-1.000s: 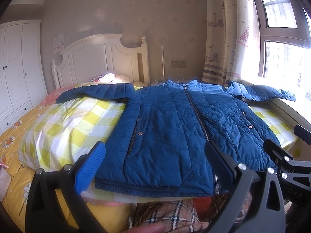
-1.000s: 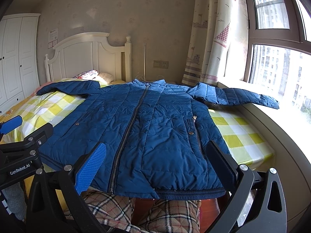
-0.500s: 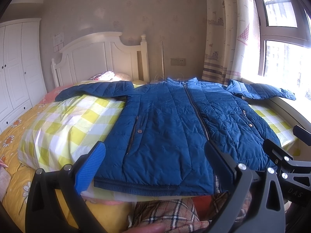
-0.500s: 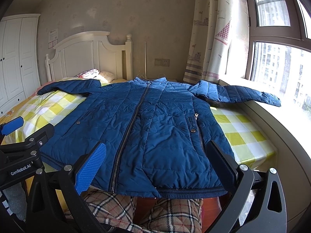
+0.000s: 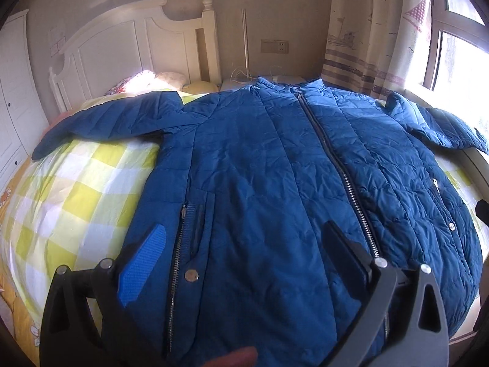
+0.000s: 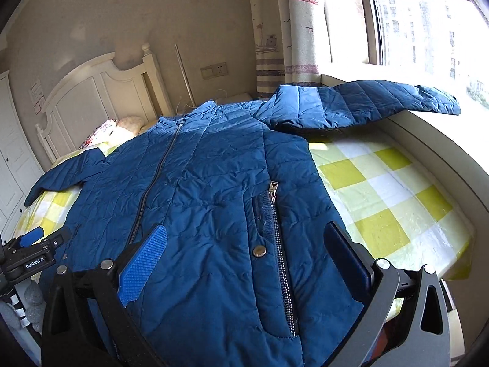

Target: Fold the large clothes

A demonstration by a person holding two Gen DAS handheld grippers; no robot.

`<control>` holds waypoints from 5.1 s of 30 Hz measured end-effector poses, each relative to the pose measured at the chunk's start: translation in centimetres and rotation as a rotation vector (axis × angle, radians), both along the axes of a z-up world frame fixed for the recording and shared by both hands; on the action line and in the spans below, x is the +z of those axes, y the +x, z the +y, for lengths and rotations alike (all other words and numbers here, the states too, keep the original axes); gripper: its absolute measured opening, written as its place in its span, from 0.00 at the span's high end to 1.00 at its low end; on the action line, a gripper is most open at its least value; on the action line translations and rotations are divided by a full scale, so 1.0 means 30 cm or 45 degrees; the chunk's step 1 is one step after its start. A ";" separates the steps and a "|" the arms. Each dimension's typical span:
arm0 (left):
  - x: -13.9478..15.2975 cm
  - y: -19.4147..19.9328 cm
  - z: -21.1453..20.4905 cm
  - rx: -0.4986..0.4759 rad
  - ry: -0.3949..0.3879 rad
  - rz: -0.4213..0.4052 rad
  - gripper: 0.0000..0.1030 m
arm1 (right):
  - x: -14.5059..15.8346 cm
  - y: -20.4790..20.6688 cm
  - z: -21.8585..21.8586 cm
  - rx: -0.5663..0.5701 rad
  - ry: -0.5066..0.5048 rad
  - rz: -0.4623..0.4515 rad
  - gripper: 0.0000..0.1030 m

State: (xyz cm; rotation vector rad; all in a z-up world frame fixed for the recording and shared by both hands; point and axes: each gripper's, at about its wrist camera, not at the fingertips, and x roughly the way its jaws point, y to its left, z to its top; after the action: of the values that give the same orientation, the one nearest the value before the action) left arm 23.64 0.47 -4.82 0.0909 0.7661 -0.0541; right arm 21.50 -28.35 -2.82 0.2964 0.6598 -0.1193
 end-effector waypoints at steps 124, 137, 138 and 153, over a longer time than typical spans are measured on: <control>0.089 0.420 -0.080 -0.484 -0.433 -0.126 0.87 | -0.159 0.209 -0.078 0.199 0.328 0.133 0.36; -0.181 0.448 0.472 0.068 -1.448 0.146 0.31 | -0.146 0.209 -0.076 0.222 0.335 0.152 0.36; -0.179 0.455 0.472 0.071 -1.438 0.148 0.31 | -0.137 0.211 -0.073 0.249 0.348 0.154 0.34; -0.207 0.458 0.444 0.064 -1.240 0.104 0.79 | -0.142 0.672 -0.219 0.153 0.563 0.175 0.55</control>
State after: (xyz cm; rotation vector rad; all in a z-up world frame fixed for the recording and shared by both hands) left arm 37.37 13.79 -11.03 -0.8595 0.7545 -0.3771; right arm 41.66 -34.91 -7.09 0.6770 0.8372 0.1250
